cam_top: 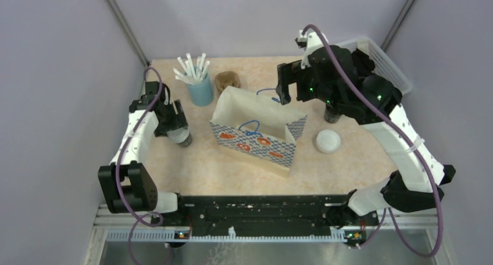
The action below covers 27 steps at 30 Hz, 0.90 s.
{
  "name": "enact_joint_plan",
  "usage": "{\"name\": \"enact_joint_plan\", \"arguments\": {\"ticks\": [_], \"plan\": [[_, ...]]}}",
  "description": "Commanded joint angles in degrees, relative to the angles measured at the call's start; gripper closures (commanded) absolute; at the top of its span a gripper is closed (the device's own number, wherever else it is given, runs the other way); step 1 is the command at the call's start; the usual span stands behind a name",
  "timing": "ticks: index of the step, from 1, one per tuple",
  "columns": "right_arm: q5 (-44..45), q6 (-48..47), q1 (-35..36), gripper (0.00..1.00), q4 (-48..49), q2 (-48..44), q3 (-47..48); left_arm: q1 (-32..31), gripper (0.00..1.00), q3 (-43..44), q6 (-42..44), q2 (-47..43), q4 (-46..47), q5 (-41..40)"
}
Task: Pack the takeout coffee
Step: Pick up the coffee cup from the center of the board.
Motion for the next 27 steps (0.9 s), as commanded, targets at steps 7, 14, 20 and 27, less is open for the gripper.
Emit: {"name": "enact_joint_plan", "arguments": {"ticks": [7,14,20,27], "plan": [[-2.9,30.7,-5.8,0.01,-24.9,-2.2,-2.5,0.1,0.24,3.5,-2.8,-9.0,-0.2,6.2],[-8.4,41.3,-5.8,0.01,-22.1,-1.9,-11.2,-1.1,0.24,4.0,-3.5,-13.0,-1.5,6.0],[-6.1,48.9,-5.8,0.01,-17.4,-2.3,-16.7,-3.7,0.23,9.1,-1.9,-14.1,-3.6,2.3],[-3.5,55.5,-5.8,0.01,-15.0,-0.1,-19.5,-7.1,0.23,15.4,0.1,-15.2,-4.6,-1.6]]}}
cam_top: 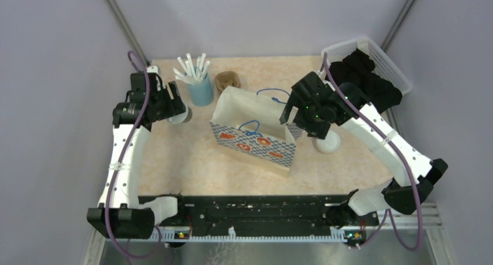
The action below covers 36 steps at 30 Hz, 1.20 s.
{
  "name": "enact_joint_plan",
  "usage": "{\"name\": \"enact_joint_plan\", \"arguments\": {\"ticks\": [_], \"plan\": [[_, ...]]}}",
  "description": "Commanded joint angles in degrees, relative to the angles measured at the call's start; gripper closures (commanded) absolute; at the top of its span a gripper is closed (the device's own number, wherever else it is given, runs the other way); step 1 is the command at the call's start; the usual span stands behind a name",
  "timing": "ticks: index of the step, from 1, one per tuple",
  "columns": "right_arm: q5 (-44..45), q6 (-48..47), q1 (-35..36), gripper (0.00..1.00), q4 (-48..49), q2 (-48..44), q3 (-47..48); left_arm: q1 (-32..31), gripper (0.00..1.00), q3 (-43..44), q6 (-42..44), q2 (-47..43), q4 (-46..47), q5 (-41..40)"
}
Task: Pack the takeout coffee
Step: Pick up the coffee cup from the center of the board, then place the coffee cup on the cup tray.
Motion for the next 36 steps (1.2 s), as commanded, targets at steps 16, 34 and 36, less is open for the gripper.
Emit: {"name": "enact_joint_plan", "arguments": {"ticks": [16,34,36], "plan": [[12.5,13.1,1.6,0.47,-0.5,3.7,-2.9,-8.6,0.23,6.3,4.3,-8.5,0.9,-6.7],[11.5,-23.7,3.4,1.0,29.3,-3.0,-7.6,-12.5,0.25,15.3,8.7,-11.0,6.9,7.0],[9.3,-32.3,3.4,1.0,36.2,-4.9,-10.0,-12.5,0.25,16.2,8.8,-11.5,7.6,10.8]]}}
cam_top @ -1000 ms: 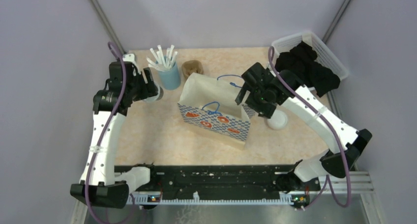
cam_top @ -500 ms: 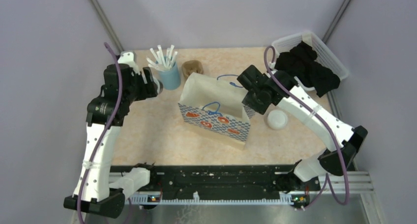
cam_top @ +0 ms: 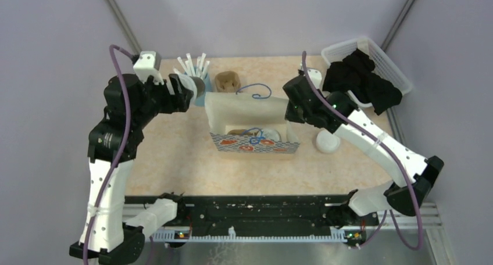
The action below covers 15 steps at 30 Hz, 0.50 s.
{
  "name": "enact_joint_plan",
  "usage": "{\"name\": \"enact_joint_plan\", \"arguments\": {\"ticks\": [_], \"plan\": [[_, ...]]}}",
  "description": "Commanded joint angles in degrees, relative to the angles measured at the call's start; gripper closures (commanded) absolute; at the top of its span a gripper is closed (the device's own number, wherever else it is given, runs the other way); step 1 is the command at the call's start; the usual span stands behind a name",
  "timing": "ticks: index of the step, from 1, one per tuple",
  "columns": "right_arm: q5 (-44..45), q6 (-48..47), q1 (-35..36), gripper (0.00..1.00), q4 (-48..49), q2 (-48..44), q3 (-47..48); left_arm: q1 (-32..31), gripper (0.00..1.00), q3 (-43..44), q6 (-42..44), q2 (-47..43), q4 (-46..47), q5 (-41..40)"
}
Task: Pack the takeout coffee
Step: Place the coffee cup on the cup tray.
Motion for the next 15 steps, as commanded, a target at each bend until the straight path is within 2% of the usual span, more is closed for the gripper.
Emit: {"name": "enact_joint_plan", "arguments": {"ticks": [1,7,15], "plan": [[-5.3,-24.6,0.4,1.0,21.3,-6.1,-3.8,-0.5,0.25,3.5,1.8,-1.8,5.2,11.1],[-5.6,-38.8,0.4,1.0,27.1,-4.8,-4.9,-0.5,0.29,8.6,1.4,-2.2,5.2,22.8],[-3.8,-40.4,-1.6,1.0,29.5,-3.6,-4.5,-0.5,0.29,16.3,0.4,1.0,-1.0,35.4]]}}
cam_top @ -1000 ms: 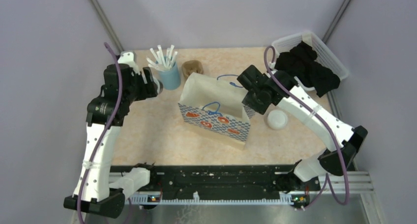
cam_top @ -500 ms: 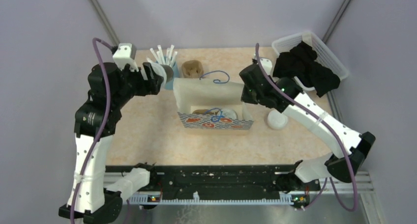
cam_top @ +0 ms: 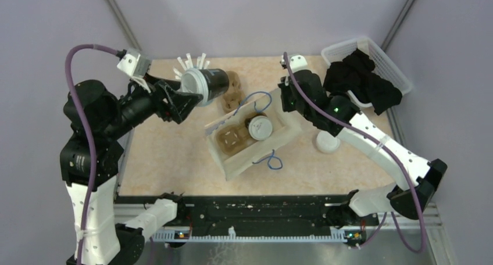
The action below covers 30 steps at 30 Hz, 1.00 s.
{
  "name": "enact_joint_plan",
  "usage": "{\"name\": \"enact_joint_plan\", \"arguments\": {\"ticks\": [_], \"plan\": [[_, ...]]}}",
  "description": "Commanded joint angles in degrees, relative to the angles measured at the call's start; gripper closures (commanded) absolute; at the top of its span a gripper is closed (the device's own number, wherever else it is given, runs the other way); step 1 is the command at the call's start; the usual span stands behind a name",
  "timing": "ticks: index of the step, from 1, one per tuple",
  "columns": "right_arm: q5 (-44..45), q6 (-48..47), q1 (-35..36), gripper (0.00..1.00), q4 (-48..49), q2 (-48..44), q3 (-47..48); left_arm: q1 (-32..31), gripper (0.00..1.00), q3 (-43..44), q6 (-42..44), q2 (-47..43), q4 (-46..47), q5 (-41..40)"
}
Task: Pack the takeout coffee
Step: Place the coffee cup on the cup tray.
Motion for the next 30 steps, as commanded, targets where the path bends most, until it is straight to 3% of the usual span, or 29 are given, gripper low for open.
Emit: {"name": "enact_joint_plan", "arguments": {"ticks": [1,10,15,20,26,30], "plan": [[0.8,-3.2,-1.4,1.0,4.7,0.7,1.4,-0.3,0.29,5.0,-0.6,2.3,-2.8,11.5],[-3.1,-0.4,-3.1,1.0,-10.3,10.9,15.3,-0.3,0.29,1.7,-2.7,2.5,-3.6,21.7],[-5.7,3.0,-4.5,1.0,-15.0,12.2,17.5,-0.3,0.31,-4.7,-2.8,2.8,-2.0,24.6],[-10.7,5.1,-6.5,1.0,-16.5,12.3,17.9,-2.0,0.3,-7.8,-0.6,3.5,-2.5,17.6],[-14.4,1.9,-6.7,1.0,-15.2,12.3,17.5,-3.5,0.33,-5.3,3.4,9.8,-2.5,10.4],[-17.7,-1.4,-7.9,1.0,-15.6,13.1,18.7,-8.4,0.33,-3.8,7.2,12.4,-6.0,4.8]]}}
